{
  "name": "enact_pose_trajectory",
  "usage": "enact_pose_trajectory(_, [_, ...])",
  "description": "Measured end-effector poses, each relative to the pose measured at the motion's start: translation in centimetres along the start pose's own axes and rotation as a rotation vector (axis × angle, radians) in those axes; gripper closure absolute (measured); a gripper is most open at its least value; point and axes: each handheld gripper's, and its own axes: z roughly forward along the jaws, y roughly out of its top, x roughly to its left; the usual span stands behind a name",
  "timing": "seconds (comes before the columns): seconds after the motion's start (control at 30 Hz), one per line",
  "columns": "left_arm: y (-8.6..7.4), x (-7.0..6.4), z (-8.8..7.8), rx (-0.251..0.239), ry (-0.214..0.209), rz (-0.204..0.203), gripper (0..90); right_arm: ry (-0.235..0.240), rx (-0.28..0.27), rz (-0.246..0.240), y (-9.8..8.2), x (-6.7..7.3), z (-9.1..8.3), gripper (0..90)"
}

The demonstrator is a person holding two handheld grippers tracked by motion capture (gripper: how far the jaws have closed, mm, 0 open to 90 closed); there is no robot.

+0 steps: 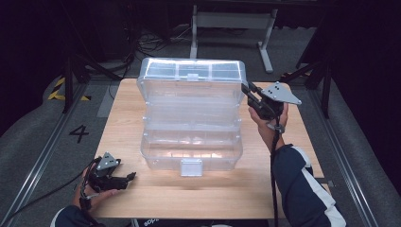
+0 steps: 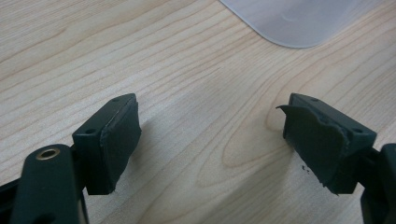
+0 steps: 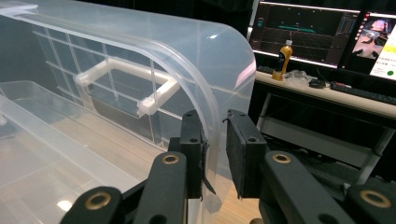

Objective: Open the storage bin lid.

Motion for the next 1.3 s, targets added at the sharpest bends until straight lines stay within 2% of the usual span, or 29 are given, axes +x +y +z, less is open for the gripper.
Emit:
enact_pose_trajectory(0.17, [0.0,0.0,0.1,-0.006,-0.002,0.000,19.4,-0.009,0.005,0.000,0.3,-0.3,0.6,77.5])
enact_pose_trajectory(0.3, [0.1,0.0,0.1,-0.003,-0.005,0.008,19.1,-0.001,-0.027,0.009,0.5,-0.6,0.8,81.6])
enact_pose_trajectory(0.53, [0.1,0.0,0.2,-0.003,-0.008,0.013,19.2,-0.035,0.000,-0.040,0.9,-0.9,1.7,83.7])
enact_pose_trajectory(0.77, [0.1,0.0,0.2,-0.003,-0.008,0.013,19.2,-0.053,0.021,-0.050,1.3,-1.0,2.5,83.8])
enact_pose_trajectory(1.3, [0.1,0.0,0.2,-0.003,-0.009,0.013,19.1,-0.018,0.079,-0.008,1.9,-2.5,4.4,83.7])
